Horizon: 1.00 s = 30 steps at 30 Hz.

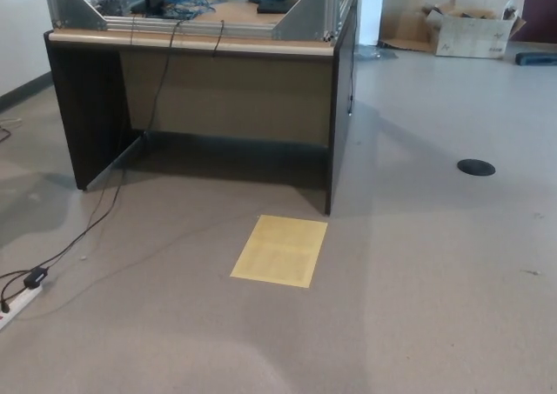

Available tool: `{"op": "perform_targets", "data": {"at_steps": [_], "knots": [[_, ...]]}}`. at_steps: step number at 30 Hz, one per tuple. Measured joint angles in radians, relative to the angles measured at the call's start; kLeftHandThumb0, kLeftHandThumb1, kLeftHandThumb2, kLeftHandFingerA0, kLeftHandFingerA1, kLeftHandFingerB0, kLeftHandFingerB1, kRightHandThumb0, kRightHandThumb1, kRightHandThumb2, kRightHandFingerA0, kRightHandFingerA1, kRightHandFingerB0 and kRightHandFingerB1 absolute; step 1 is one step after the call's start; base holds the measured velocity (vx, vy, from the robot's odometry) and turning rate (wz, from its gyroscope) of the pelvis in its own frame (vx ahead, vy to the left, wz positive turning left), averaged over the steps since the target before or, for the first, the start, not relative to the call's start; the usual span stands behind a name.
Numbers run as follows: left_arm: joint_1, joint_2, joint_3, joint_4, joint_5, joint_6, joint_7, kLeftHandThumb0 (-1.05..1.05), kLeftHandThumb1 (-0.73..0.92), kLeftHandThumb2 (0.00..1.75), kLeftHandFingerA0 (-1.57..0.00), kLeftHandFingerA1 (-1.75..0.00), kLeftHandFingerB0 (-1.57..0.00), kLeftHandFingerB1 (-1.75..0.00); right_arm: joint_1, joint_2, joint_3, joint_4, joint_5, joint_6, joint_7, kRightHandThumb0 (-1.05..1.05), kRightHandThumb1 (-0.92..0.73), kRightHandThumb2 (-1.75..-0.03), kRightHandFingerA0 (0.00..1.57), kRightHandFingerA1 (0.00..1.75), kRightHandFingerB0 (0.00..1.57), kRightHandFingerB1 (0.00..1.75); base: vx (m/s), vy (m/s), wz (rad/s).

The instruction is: A person hands over a black lunchbag to the robot and the robot uses its left hand to grab the strips of the lunchbag, the gives it back to the person.

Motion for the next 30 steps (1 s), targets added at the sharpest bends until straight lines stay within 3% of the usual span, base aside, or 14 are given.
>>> {"op": "perform_targets", "data": {"at_steps": [4, 8, 11, 18, 22, 23, 27, 30], "knots": [[-0.057, 0.027, -0.006, -0.042, 0.015, -0.025, 0.043, 0.07, 0.53, 0.58, -0.80, -1.75, -0.64, -1.73, 0.001, -0.001, 0.000, 0.000, -0.001, 0.004, -0.007, -0.69, -0.83, -0.65, 0.45, 0.46, 0.35, 0.37, 0.00, 0.000, 0.00], [-0.142, 0.062, 0.013, -0.190, 0.013, -0.029, 0.033, 0.02, 0.59, 0.55, -0.78, -1.75, -0.62, -1.70, 0.005, -0.001, 0.001, 0.000, -0.003, 0.005, -0.010, -0.69, -0.83, -0.65, 0.45, 0.47, 0.35, 0.38, 0.00, 0.000, 0.00], [-0.217, 0.086, 0.021, -0.272, 0.009, -0.027, 0.009, -0.09, 0.61, 0.55, -0.79, -1.75, -0.62, -1.71, 0.009, -0.001, 0.000, 0.000, -0.003, 0.005, -0.011, -0.70, -0.83, -0.65, 0.46, 0.47, 0.35, 0.39, 0.00, 0.000, 0.00], [-0.448, 0.097, 0.007, -0.455, 0.009, 0.039, -0.104, -0.08, 0.58, 0.55, -0.81, -1.75, -0.61, -1.71, 0.013, -0.004, 0.000, 0.001, -0.007, 0.005, -0.016, -0.70, -0.83, -0.65, 0.45, 0.47, 0.35, 0.39, 0.00, 0.000, 0.00], [-0.599, 0.093, -0.044, -0.457, 0.014, 0.062, -0.163, -0.05, 0.60, 0.55, -0.77, -1.75, -0.56, -1.72, 0.013, -0.004, 0.002, 0.000, -0.012, 0.006, -0.019, -0.71, -0.84, -0.65, 0.44, 0.45, 0.37, 0.39, 0.00, 0.000, 0.00], [-0.637, 0.092, -0.060, -0.449, 0.017, 0.063, -0.173, -0.11, 0.61, 0.53, -0.72, -1.75, -0.55, -1.65, 0.013, -0.004, 0.003, -0.001, -0.014, 0.006, -0.019, -0.71, -0.84, -0.65, 0.44, 0.46, 0.36, 0.39, 0.00, 0.000, 0.00], [-0.797, 0.064, -0.130, -0.380, 0.030, 0.072, -0.201, -0.13, 0.57, 0.51, -0.79, -1.75, -0.57, -1.59, 0.013, -0.003, 0.004, -0.001, -0.016, 0.007, -0.021, -0.69, -0.84, -0.65, 0.45, 0.46, 0.36, 0.39, 0.00, 0.000, 0.00], [-0.917, 0.033, -0.184, -0.316, 0.047, 0.079, -0.218, -0.14, 0.55, 0.55, -0.73, -1.75, -0.51, -1.69, 0.013, -0.001, 0.005, -0.002, -0.017, 0.007, -0.023, -0.68, -0.82, -0.65, 0.45, 0.47, 0.36, 0.39, 0.00, 0.000, 0.00]]}}
